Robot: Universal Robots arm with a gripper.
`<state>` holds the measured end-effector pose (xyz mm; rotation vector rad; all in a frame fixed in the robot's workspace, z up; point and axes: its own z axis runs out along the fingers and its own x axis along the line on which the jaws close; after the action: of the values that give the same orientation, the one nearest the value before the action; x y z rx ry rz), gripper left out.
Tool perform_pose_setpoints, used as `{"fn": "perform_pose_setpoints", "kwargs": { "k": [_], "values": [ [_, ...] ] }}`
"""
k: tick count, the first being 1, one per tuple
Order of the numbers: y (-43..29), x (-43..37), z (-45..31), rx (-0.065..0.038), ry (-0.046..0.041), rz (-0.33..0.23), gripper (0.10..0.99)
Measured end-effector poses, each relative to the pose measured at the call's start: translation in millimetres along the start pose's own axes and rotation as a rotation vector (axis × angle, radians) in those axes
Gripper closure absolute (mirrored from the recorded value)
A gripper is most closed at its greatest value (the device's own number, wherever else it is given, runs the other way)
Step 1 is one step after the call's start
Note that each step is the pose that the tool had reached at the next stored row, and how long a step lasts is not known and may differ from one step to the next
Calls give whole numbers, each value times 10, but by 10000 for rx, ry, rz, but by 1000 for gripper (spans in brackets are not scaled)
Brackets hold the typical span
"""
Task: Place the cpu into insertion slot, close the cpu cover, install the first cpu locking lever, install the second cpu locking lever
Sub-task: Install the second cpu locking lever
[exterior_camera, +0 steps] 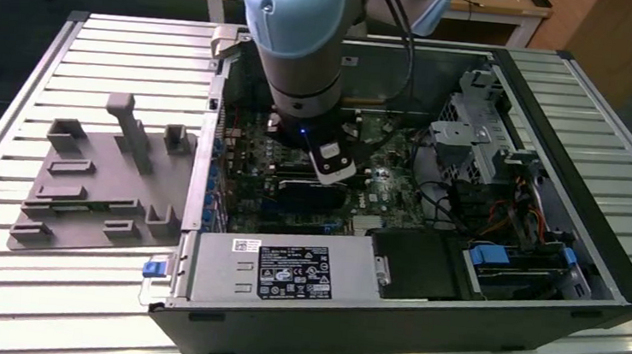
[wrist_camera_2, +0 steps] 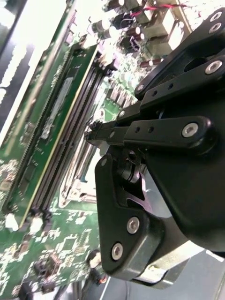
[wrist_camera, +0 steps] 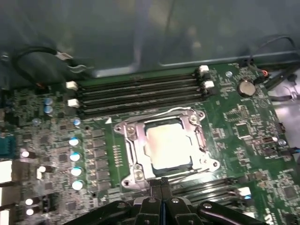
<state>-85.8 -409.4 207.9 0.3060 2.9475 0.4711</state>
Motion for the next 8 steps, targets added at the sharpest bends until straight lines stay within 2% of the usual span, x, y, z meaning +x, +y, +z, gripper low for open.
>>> {"fn": "perform_pose_setpoints", "kwargs": {
  "k": [5, 8],
  "values": [
    [19, -80, 16, 250, -73, 48, 984],
    [43, -119, 28, 358, -102, 58, 984]
  ]
}}
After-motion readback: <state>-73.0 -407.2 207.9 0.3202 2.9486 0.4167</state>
